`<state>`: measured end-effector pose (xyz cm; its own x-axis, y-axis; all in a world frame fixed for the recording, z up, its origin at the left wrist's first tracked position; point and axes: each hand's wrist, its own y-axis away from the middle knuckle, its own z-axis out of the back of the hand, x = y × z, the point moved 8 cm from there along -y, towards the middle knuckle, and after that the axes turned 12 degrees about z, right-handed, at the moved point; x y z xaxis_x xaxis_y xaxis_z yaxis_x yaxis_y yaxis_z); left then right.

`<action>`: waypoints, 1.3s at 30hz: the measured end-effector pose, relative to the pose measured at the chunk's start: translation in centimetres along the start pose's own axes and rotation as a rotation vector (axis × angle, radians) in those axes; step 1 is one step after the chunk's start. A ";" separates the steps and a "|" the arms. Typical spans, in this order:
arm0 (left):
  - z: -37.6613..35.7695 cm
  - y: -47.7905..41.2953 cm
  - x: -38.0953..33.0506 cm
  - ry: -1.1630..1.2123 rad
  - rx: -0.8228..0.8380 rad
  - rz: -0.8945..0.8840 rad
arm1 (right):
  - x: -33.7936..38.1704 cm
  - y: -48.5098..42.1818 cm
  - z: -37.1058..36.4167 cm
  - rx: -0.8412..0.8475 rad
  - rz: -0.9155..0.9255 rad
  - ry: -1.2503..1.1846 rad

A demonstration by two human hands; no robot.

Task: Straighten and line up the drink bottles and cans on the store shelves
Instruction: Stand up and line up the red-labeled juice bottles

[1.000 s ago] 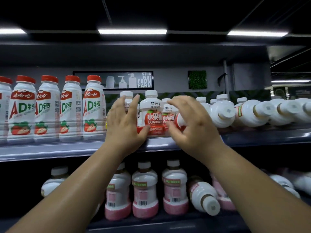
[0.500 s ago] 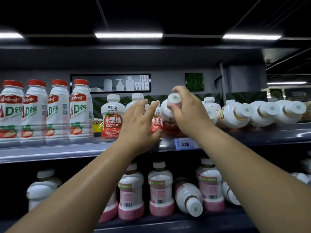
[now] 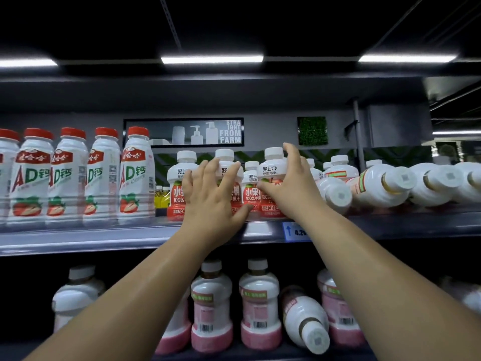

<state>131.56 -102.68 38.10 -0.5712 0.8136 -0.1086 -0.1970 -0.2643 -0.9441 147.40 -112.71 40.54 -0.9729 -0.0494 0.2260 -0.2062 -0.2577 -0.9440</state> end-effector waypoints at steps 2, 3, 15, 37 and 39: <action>-0.3 0.0 0.3 0.012 -0.009 0.037 | 0.0 0.1 -0.1 0.008 -0.017 -0.036; -0.5 0.0 0.6 0.018 -0.007 0.044 | 0.0 0.0 -0.3 0.032 -0.019 -0.071; -0.9 0.8 0.5 -0.054 -0.022 0.016 | 1.6 1.8 -1.7 0.215 0.154 0.199; -0.9 2.8 -10.6 0.113 0.079 -0.239 | -1.2 7.2 9.1 0.025 0.110 0.334; -1.1 2.5 -10.4 0.091 0.081 -0.228 | -1.3 7.1 9.0 -0.004 0.129 0.310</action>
<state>137.89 -111.21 36.47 -0.4313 0.8993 0.0731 -0.3774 -0.1062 -0.9200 148.19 -123.14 35.72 -0.9764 0.2150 0.0209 -0.0788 -0.2647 -0.9611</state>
